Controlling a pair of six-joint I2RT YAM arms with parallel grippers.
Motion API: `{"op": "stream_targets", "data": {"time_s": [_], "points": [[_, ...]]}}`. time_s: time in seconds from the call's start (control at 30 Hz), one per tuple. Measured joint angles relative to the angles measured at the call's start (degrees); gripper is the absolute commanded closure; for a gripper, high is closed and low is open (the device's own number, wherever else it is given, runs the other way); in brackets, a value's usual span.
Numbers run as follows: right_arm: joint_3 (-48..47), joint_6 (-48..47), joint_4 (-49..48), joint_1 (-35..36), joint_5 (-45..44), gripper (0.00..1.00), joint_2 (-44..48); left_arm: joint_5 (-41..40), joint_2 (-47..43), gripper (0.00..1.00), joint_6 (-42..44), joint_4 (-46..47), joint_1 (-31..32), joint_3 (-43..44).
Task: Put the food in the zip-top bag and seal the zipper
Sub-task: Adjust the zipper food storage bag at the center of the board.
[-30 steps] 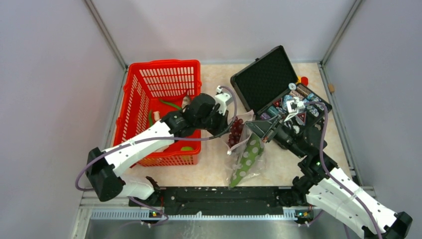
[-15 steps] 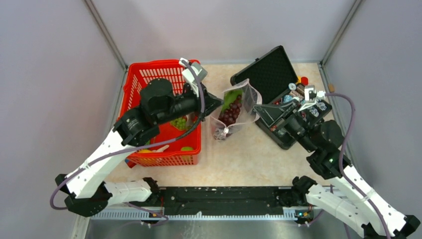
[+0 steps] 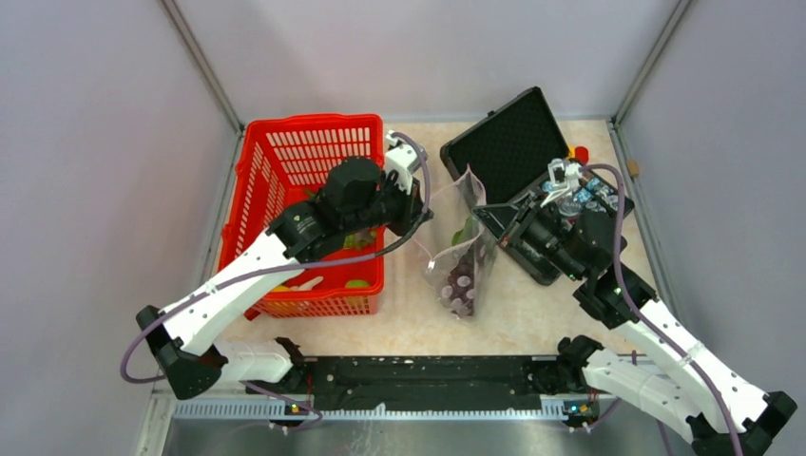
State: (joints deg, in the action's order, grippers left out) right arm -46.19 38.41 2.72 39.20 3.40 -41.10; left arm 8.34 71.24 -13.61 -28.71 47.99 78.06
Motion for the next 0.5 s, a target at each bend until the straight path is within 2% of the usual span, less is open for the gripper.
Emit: {"op": "stream_targets", "data": {"time_s": [0.17, 0.27, 0.37, 0.5], "points": [[0.0, -0.3, -0.2, 0.0, 1.6, 1.00, 1.5, -1.8, -0.9, 1.00, -0.5, 0.2, 0.0, -0.9], [0.1, 0.9, 1.7, 0.0, -2.8, 1.00, 2.9, -1.4, -1.0, 1.00, -0.8, 1.2, -1.8, -1.9], [0.0, 2.7, 5.5, 0.0, -6.8, 1.00, 1.4, 1.8, 3.7, 1.00, -2.0, 0.0, -4.4, 0.1], [0.6, 3.2, 3.6, 0.0, -1.7, 1.00, -1.6, 4.5, 5.0, 1.00, -3.5, 0.4, -3.2, -1.8]]}}
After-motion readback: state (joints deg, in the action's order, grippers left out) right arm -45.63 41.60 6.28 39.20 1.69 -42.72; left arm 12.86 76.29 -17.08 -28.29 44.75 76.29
